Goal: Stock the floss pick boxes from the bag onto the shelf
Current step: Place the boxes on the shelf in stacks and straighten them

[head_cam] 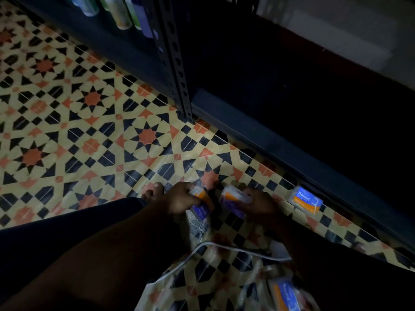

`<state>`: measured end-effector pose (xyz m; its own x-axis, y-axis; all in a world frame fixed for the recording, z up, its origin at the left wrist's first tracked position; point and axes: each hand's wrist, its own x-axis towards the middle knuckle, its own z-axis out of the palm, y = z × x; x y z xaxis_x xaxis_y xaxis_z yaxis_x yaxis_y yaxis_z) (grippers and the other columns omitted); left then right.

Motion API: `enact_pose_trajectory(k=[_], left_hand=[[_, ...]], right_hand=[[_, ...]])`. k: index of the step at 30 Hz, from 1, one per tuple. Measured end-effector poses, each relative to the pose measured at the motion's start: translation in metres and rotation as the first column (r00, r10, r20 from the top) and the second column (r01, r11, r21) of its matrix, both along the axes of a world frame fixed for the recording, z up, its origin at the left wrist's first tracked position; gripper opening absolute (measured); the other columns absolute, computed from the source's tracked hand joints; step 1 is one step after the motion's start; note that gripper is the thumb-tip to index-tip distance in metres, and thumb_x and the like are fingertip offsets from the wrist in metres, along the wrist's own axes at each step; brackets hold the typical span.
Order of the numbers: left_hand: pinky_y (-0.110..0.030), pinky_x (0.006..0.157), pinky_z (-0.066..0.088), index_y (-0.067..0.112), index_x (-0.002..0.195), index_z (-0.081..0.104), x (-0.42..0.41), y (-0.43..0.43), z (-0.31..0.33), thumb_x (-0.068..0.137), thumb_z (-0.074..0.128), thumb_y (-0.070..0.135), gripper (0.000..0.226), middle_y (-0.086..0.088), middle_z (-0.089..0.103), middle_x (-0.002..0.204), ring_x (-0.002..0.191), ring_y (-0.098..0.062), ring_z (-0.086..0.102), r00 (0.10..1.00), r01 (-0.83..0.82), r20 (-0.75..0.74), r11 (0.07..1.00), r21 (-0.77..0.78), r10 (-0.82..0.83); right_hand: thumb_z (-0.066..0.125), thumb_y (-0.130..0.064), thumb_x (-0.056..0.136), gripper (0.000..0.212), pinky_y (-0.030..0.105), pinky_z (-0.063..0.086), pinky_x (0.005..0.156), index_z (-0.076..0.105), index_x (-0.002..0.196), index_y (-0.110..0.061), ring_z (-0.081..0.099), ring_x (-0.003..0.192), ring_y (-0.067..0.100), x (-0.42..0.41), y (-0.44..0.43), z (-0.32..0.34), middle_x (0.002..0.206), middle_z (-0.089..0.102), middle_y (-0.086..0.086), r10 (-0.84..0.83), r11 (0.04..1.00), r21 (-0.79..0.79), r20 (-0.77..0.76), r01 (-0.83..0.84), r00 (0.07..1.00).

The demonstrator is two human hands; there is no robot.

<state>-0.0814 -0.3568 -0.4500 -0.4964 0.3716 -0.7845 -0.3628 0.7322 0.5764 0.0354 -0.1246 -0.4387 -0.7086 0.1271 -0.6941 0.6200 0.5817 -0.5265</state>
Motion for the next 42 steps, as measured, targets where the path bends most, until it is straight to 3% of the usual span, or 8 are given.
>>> enact_pose_trajectory(k=[5,8,13,17,26,31,36,42], left_hand=[[-0.025,0.056,0.051,0.008,0.104,0.063,0.002,-0.003,0.039,0.075,0.077,-0.001,0.033,-0.013,0.07,0.094,0.075,-0.02,0.067,0.999,-0.017,-0.052,1.0,0.003,0.017],[-0.022,0.06,0.051,0.012,0.105,0.059,0.003,-0.007,0.07,0.073,0.079,0.005,0.038,-0.007,0.069,0.098,0.083,-0.016,0.068,0.996,-0.014,-0.087,0.999,0.032,0.017],[-0.029,0.067,0.055,0.017,0.109,0.063,0.014,-0.008,0.122,0.06,0.081,0.015,0.052,-0.013,0.068,0.108,0.09,-0.024,0.069,0.991,-0.07,-0.103,0.99,0.12,0.082],[-0.017,0.051,0.048,0.01,0.114,0.064,0.021,-0.001,0.176,0.083,0.07,0.003,0.032,-0.014,0.069,0.101,0.076,-0.017,0.066,0.986,0.025,-0.166,0.984,0.176,0.005],[-0.037,0.07,0.054,0.015,0.118,0.05,0.004,0.013,0.314,0.076,0.073,-0.004,0.052,-0.014,0.066,0.104,0.085,-0.022,0.064,0.861,0.097,-0.495,0.919,0.382,0.115],[-0.031,0.067,0.052,0.015,0.108,0.057,-0.014,0.031,0.384,0.078,0.07,-0.005,0.038,-0.008,0.065,0.091,0.081,-0.019,0.061,0.746,0.2,-0.649,0.88,0.43,0.148],[-0.036,0.075,0.052,0.02,0.092,0.053,-0.04,0.057,0.43,0.057,0.081,0.023,0.044,-0.014,0.072,0.097,0.082,-0.02,0.065,0.647,0.184,-0.718,0.862,0.472,0.256],[-0.041,0.082,0.056,0.021,0.109,0.046,-0.071,0.098,0.442,0.078,0.076,0.0,0.048,-0.013,0.068,0.104,0.092,-0.026,0.07,0.572,0.169,-0.732,0.819,0.548,0.371]], right_hand=[[0.077,-0.028,0.078,0.028,0.031,0.05,0.075,0.06,0.099,-0.024,0.062,0.092,0.017,0.01,0.004,0.035,0.096,0.064,-0.006,-0.193,0.98,-0.068,-0.078,0.188,0.978],[0.08,-0.021,0.07,0.047,0.038,0.057,0.071,0.049,0.105,-0.026,0.066,0.087,0.019,0.021,0.006,0.065,0.097,0.062,-0.001,-0.271,0.953,-0.173,-0.111,0.25,0.956],[0.073,0.0,0.074,0.053,0.017,0.049,0.056,0.056,0.116,-0.027,0.062,0.066,-0.005,0.037,0.003,0.12,0.09,0.063,-0.001,-0.25,0.943,-0.276,-0.213,0.187,0.945],[0.076,-0.015,0.059,0.043,0.04,0.05,0.064,0.054,0.095,-0.026,0.061,0.075,0.015,0.046,0.002,0.166,0.091,0.064,0.009,-0.314,0.932,-0.288,-0.342,0.22,0.885],[0.075,-0.004,0.067,0.066,0.029,0.051,0.072,0.053,0.123,-0.031,0.06,0.074,0.012,0.028,0.008,0.308,0.093,0.066,0.009,-0.271,0.962,-0.195,-0.666,0.189,0.695],[0.08,-0.012,0.066,0.044,0.025,0.051,0.078,0.064,0.102,-0.032,0.061,0.078,0.006,0.007,0.017,0.378,0.097,0.069,-0.008,-0.221,0.968,-0.11,-0.801,0.227,0.556],[0.078,-0.022,0.065,0.037,0.031,0.051,0.072,0.058,0.094,-0.034,0.061,0.074,0.013,-0.018,0.032,0.425,0.087,0.067,-0.009,-0.213,0.931,-0.054,-0.882,0.361,0.42],[0.078,-0.018,0.072,0.034,0.019,0.042,0.058,0.055,0.096,-0.025,0.06,0.078,0.015,-0.051,0.059,0.437,0.094,0.065,-0.008,-0.204,0.869,0.0,-0.912,0.495,0.357]])
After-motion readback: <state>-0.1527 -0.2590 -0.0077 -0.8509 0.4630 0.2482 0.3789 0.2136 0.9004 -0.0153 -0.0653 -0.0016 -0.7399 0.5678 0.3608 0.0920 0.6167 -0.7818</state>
